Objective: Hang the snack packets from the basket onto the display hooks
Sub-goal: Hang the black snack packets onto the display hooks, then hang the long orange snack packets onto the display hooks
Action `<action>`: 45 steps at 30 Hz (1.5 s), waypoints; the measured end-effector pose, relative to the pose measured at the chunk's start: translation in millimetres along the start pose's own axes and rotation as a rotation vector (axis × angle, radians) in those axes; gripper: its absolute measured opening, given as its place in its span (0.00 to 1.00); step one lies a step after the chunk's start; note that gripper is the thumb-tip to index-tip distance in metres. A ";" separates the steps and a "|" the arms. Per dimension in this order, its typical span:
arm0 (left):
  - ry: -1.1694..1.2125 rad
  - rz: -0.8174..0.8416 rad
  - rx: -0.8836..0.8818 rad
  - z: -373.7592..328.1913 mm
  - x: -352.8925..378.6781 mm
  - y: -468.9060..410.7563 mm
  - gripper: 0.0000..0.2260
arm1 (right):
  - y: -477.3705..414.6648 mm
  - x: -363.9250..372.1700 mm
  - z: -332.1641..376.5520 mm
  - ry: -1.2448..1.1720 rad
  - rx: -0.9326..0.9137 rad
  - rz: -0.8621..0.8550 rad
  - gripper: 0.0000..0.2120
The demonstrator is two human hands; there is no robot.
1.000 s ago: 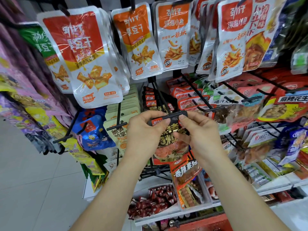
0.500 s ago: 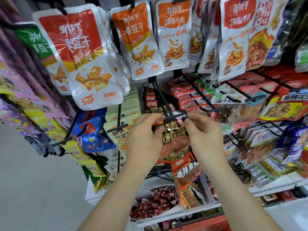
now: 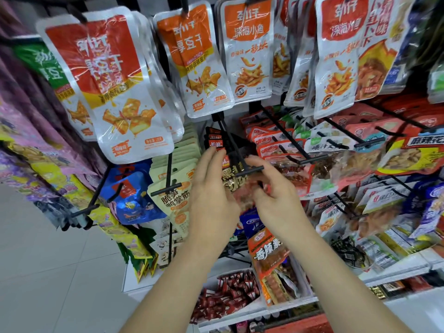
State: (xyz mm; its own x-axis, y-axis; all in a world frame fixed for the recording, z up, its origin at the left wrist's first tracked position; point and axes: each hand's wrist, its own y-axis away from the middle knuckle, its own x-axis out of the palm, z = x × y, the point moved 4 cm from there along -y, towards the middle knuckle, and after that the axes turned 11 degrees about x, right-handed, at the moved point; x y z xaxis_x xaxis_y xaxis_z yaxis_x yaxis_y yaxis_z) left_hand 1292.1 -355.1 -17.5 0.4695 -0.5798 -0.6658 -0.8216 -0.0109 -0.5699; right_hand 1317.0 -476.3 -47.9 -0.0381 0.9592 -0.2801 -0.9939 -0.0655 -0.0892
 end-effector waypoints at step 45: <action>0.380 0.798 -0.271 -62.5 162.3 279.3 0.13 | 254.3 -217.7 -244.2 0.272 0.675 0.069 0.07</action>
State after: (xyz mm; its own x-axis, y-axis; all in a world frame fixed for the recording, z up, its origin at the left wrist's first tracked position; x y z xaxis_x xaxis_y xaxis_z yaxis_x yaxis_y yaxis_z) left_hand 1118.7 -503.1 -254.7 -0.3663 -0.7256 -0.5825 -0.9262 0.3443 0.1534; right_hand 1097.9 -768.9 -243.0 -0.1634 0.8508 -0.4994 -0.8412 0.1443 0.5211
